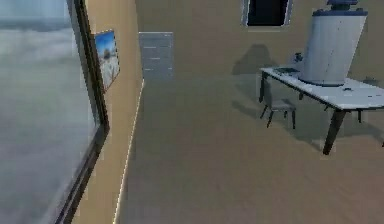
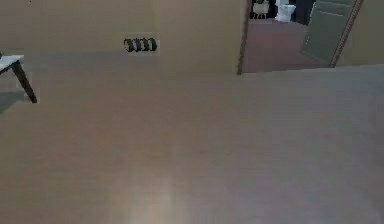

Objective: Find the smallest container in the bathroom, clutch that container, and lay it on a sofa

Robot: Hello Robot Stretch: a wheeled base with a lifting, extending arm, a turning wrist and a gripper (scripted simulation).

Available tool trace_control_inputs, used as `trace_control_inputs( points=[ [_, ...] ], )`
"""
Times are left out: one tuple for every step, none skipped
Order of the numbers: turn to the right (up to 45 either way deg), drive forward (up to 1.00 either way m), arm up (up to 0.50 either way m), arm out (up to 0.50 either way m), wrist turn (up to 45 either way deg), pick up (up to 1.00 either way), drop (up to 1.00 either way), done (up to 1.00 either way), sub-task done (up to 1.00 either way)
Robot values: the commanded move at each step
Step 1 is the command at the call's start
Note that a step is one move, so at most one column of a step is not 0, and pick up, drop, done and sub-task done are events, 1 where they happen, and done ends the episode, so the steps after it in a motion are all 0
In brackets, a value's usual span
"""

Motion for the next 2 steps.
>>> trace_control_inputs(
  points=[
    [45.0,0.0,0.0,0.0,0.0,0.0,0.0,0.0,0.0],
    [33.0,0.0,0.0,0.0,0.0,0.0,0.0,0.0,0.0]
  ],
)
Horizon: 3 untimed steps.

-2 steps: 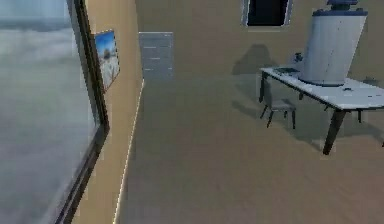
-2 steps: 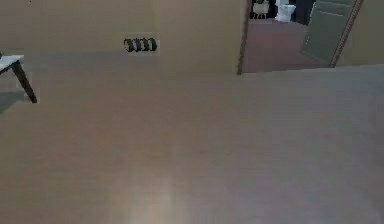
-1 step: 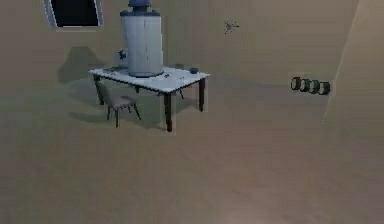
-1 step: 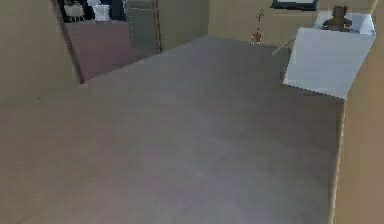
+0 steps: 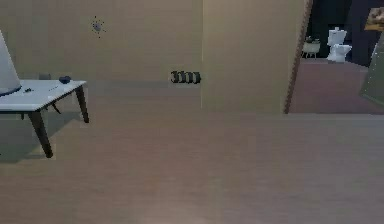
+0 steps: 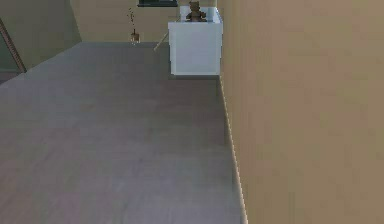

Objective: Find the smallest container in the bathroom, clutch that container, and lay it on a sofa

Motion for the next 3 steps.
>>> trace_control_inputs(
  points=[
    [0.0,0.2,0.0,0.0,0.0,0.0,0.0,0.0,0.0],
    [42.0,0.0,0.0,0.0,0.0,0.0,0.0,0.0,0.0],
    [0.0,1.0,0.0,0.0,0.0,0.0,0.0,0.0,0.0]
  ],
)
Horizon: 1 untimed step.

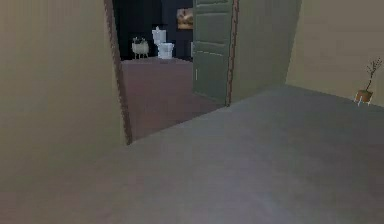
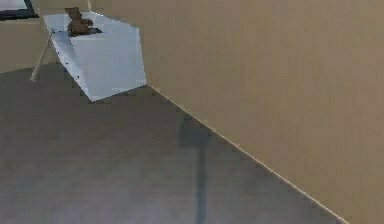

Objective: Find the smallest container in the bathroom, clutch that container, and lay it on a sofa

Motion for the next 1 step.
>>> trace_control_inputs(
  points=[
    [0.0,1.0,0.0,0.0,0.0,0.0,0.0,0.0,0.0]
  ],
)
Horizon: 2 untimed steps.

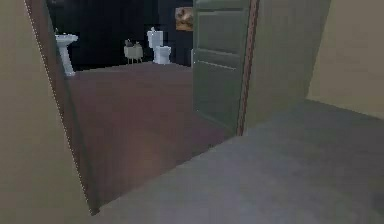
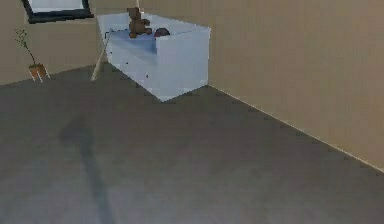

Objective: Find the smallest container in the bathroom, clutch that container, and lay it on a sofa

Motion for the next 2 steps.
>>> trace_control_inputs(
  points=[
    [0.0,1.0,0.0,0.0,0.0,0.0,0.0,0.0,0.0],
    [3.0,0.0,0.0,0.0,0.0,0.0,0.0,0.0,0.0]
  ],
)
